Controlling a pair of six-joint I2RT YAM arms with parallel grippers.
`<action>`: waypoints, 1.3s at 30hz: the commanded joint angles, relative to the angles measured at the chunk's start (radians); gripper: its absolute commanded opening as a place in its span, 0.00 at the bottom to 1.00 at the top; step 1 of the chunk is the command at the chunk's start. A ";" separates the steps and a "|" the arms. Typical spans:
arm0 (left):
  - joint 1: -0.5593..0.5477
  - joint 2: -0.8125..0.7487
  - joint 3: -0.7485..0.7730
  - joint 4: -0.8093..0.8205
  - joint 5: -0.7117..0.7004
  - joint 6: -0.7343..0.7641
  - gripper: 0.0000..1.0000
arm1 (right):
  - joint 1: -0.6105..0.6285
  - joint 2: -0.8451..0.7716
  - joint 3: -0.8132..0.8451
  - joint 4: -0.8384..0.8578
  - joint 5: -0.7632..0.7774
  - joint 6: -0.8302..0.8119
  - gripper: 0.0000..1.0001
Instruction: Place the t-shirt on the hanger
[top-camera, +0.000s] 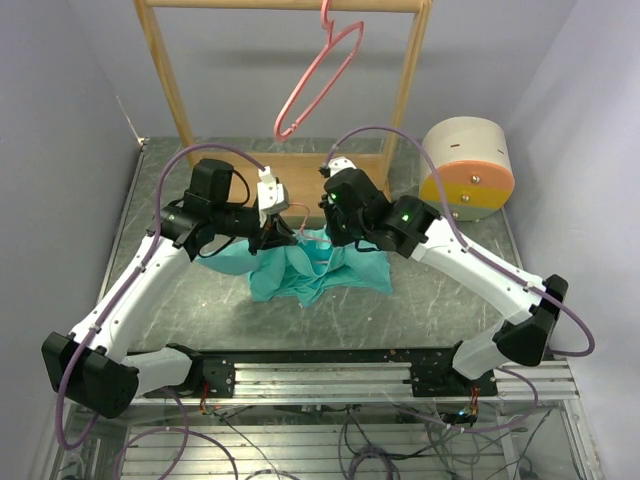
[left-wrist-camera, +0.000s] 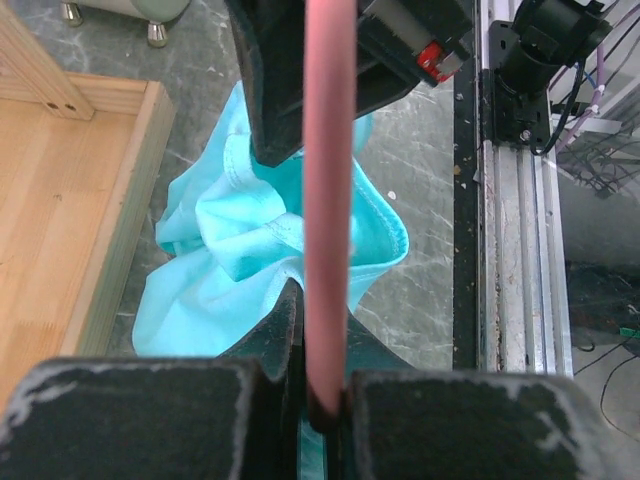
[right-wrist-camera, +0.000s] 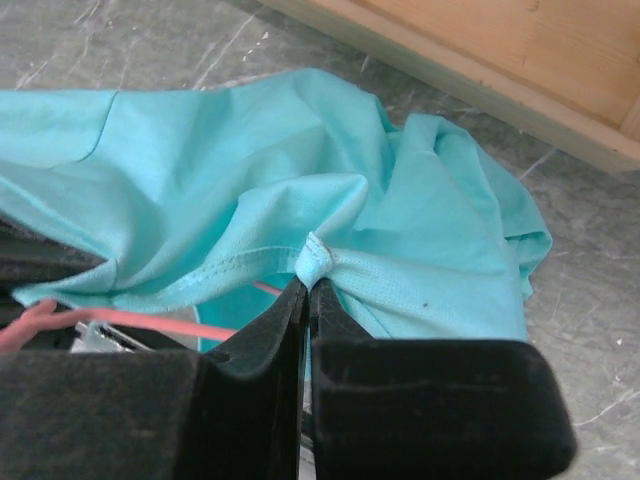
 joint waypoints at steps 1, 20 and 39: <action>0.038 0.001 0.021 0.019 0.097 0.035 0.07 | 0.011 -0.060 0.012 -0.007 -0.043 -0.054 0.00; 0.078 0.015 0.007 -0.013 0.179 0.067 0.07 | 0.047 -0.060 -0.015 0.018 -0.157 -0.130 0.00; 0.079 0.007 -0.030 0.003 0.286 0.004 0.07 | 0.016 -0.202 -0.067 0.049 -0.156 -0.206 0.43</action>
